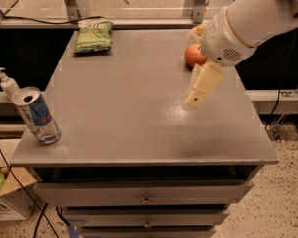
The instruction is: Move green jalapeno chip bag near redbull can
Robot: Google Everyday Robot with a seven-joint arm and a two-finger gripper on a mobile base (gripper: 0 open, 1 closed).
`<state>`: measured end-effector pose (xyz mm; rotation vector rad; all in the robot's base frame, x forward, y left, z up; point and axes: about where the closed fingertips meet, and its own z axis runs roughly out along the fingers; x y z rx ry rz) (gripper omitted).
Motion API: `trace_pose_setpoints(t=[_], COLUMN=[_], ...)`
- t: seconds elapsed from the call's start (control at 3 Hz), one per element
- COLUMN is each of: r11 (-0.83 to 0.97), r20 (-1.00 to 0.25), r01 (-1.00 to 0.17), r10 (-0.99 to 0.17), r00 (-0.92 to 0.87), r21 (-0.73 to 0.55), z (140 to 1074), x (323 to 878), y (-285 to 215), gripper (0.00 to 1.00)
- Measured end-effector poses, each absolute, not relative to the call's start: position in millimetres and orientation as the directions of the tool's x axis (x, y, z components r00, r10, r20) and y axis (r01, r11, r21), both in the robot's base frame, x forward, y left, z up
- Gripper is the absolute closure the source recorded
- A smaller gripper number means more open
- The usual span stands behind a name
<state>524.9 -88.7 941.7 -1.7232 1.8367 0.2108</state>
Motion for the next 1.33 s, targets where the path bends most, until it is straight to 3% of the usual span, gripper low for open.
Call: trace_pose_setpoints(t=[0.67, 1.33], r11=[0.172, 0.245], r20=[-0.621, -0.721], r01=[-0.902, -0.899], r10=[-0.774, -0.685], r00=[0.125, 0.105], r21=[-0.396, -0.364], z=[942, 922], x=[603, 683], y=[-30, 18], gripper=[0.0, 0.0])
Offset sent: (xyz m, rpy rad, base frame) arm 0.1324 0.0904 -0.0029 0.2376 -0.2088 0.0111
